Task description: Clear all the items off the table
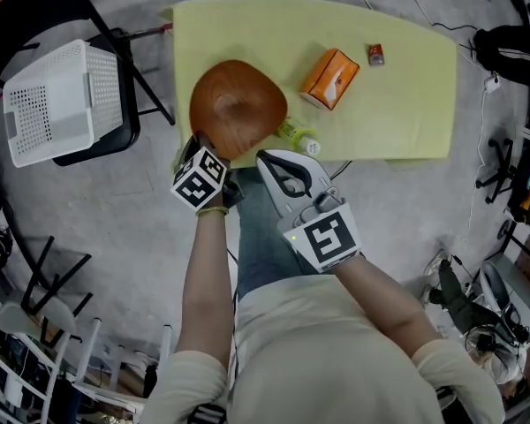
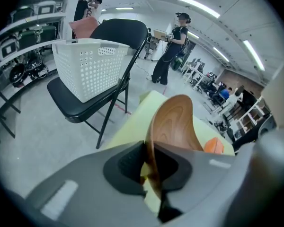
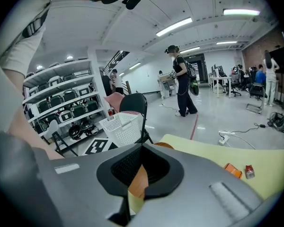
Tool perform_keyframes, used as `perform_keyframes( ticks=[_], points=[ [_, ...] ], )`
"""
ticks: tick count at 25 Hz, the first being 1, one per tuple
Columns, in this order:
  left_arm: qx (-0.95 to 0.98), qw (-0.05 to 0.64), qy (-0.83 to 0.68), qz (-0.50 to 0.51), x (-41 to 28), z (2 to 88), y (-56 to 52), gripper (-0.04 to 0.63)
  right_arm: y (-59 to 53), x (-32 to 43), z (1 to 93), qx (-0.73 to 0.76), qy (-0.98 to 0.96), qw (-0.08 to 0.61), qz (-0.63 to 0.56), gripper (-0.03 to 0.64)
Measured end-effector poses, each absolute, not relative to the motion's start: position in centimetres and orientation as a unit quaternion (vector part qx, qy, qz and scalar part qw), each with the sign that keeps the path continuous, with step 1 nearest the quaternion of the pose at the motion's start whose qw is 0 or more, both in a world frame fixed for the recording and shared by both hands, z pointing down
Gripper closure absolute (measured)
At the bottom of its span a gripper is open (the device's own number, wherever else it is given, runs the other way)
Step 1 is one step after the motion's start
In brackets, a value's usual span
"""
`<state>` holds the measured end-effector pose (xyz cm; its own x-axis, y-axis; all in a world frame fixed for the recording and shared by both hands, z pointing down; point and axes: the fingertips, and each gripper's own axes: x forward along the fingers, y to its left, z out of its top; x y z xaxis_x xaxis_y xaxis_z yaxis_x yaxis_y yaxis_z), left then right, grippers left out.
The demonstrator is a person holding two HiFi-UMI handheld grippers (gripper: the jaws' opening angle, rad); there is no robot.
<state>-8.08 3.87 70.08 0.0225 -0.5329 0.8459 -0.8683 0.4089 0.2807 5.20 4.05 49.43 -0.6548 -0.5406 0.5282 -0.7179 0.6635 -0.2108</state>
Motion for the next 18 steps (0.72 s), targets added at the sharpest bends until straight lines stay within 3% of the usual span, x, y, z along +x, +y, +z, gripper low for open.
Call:
perform_keyframes(
  ticks=[18],
  points=[
    [0.561,0.471,-0.666,0.14,-10.0,59.8,1.4,0.574,1.7,3.4,43.1,0.368,-0.89,0.202,0.18,0.623]
  ],
)
